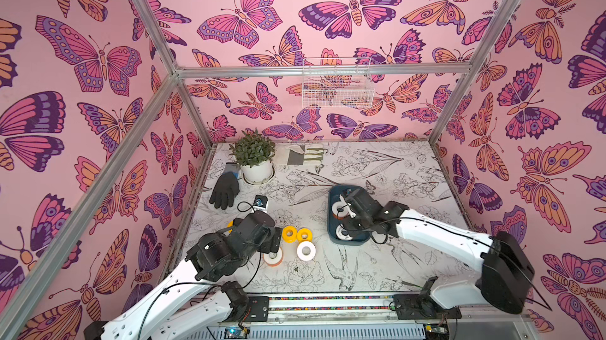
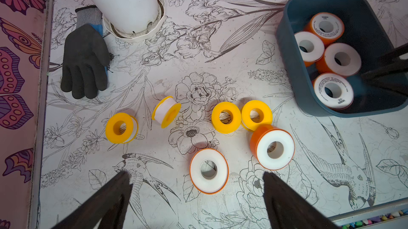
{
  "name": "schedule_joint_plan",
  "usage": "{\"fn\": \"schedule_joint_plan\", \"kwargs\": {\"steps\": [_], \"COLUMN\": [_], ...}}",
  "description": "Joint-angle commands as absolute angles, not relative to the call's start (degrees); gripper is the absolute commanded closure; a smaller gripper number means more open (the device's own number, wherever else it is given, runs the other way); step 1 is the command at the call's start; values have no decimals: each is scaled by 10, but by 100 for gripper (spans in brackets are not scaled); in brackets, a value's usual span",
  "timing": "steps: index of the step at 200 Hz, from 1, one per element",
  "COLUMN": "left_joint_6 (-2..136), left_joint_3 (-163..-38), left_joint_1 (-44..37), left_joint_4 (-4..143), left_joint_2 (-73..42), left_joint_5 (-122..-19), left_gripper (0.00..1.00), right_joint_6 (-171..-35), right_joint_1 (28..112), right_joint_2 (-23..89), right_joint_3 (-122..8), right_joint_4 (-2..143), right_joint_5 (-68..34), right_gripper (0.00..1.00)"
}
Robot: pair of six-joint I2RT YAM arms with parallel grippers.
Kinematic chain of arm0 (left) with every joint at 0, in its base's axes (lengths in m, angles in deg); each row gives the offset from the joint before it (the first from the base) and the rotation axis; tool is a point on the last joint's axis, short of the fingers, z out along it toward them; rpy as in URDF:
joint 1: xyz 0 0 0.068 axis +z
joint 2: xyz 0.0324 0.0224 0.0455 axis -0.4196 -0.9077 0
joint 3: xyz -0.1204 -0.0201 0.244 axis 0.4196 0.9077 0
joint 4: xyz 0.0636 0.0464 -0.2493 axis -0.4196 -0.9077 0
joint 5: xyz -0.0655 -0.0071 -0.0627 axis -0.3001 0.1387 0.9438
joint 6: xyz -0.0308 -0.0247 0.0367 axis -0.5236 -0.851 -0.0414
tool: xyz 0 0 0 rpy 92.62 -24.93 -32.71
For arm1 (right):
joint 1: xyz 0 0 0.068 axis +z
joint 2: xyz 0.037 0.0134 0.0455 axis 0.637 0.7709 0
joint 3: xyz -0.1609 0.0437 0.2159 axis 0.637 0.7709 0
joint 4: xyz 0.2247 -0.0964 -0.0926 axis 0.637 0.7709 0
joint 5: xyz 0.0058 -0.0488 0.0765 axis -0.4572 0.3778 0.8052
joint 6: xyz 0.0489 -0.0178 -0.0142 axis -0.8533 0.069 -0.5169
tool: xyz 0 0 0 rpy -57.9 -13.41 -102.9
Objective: Put the sealing tape into the storage box
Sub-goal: Place the sealing tape in the storage box, then pick up the sealing tape at the center of the board.
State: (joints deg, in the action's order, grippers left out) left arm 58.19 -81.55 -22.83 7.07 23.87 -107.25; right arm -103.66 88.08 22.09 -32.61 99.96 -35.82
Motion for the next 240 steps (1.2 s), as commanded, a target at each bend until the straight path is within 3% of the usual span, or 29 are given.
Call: {"fn": "schedule_joint_plan", "kwargs": {"steps": [1, 42, 84, 148, 240], "left_joint_6": [582, 587, 590, 543, 466], "left_joint_3": [-809, -808, -806, -789, -768], "left_joint_1": [-227, -227, -227, -234, -257], "left_joint_4": [64, 70, 75, 119, 215], "left_joint_2": [237, 235, 232, 203, 54], "left_joint_5": [-1055, -1040, -1022, -976, -935], "left_gripper": [3, 3, 3, 2, 0], "right_joint_6": [-1031, -1038, -1033, -1042, -1057], "right_joint_1": [839, 799, 799, 799, 799], "right_joint_2": [153, 29, -46, -56, -97], "right_joint_3": [-269, -149, -44, 18, 51], "right_joint_4": [922, 814, 699, 636, 623], "right_joint_5": [-399, -476, -552, -599, -624], "right_gripper": [51, 50, 41, 26, 20]}}
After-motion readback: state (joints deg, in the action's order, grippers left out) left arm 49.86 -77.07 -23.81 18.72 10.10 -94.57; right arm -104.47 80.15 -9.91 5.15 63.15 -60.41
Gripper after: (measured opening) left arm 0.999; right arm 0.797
